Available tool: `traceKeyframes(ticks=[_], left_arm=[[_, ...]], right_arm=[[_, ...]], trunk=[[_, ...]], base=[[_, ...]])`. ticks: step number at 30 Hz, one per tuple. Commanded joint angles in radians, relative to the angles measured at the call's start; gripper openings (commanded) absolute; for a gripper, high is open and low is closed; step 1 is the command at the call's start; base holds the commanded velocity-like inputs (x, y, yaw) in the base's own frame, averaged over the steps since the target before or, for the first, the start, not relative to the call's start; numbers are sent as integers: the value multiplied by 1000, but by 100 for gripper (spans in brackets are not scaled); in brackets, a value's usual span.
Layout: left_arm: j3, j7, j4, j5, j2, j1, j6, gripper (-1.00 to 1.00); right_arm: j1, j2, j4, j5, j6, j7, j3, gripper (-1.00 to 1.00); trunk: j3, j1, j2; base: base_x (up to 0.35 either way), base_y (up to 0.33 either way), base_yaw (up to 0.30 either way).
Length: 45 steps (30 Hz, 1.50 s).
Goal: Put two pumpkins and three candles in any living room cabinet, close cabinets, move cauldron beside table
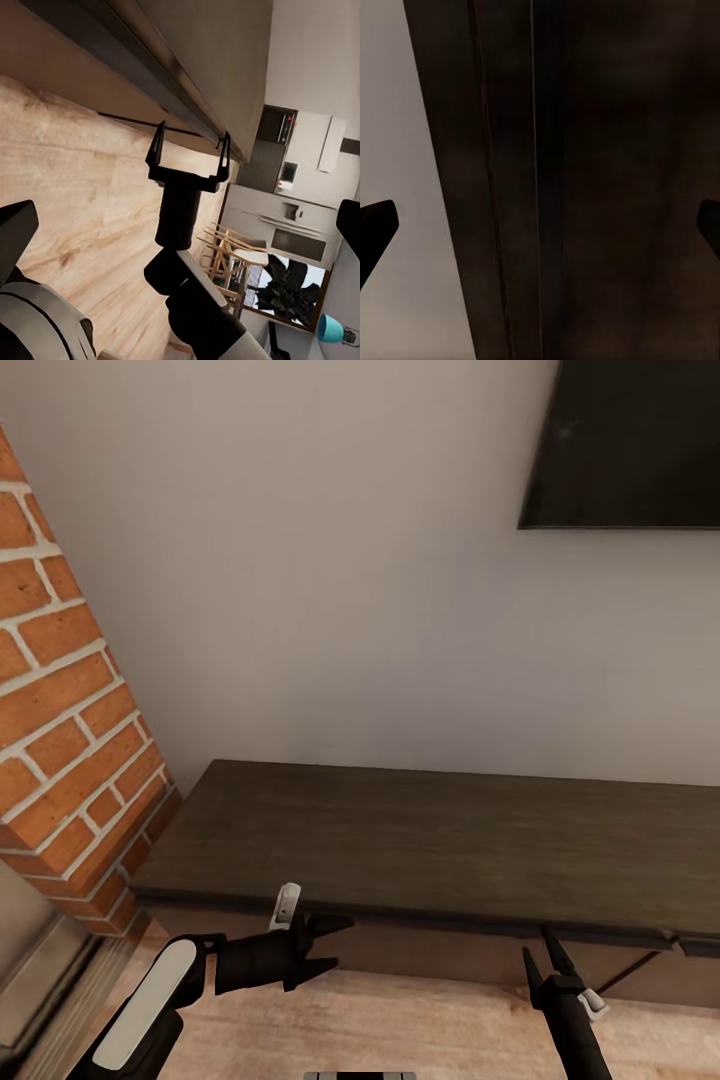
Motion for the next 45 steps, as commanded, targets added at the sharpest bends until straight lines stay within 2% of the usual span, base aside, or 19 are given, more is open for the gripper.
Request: traceKeyframes(ticks=[1,2,3,25,43,45], left_arm=[[-1,10,-1,11,1,-1,1,100],[-1,10,-1,11,1,-1,1,100],[-1,10,-1,11,1,-1,1,100],[-2,10,-1,11,-1,-1,1,100],[-3,9,-1,12,-2,-1,2,100],[-14,9,-1,13,1,-1,2,100]], right_arm=[[-1,1,-1,-2,10,2,-4,100],[-1,1,-1,-2,10,2,-4,100],[-1,1,-1,-1,10,2,-3,-100],[-1,1,-1,-1,13,-3,-3,-100],[-1,1,-1,-1,14,-2,-1,-100],[-1,1,-1,-1,14,-2,-1,-100]], trunk=[[-1,0,0],[-1,0,0],[-1,0,0],[-1,0,0],[-1,0,0],[-1,0,0]], base=[[18,0,0],[12,0,0],[6,0,0],[-10,0,0],[-158,0,0],[-18,0,0]])
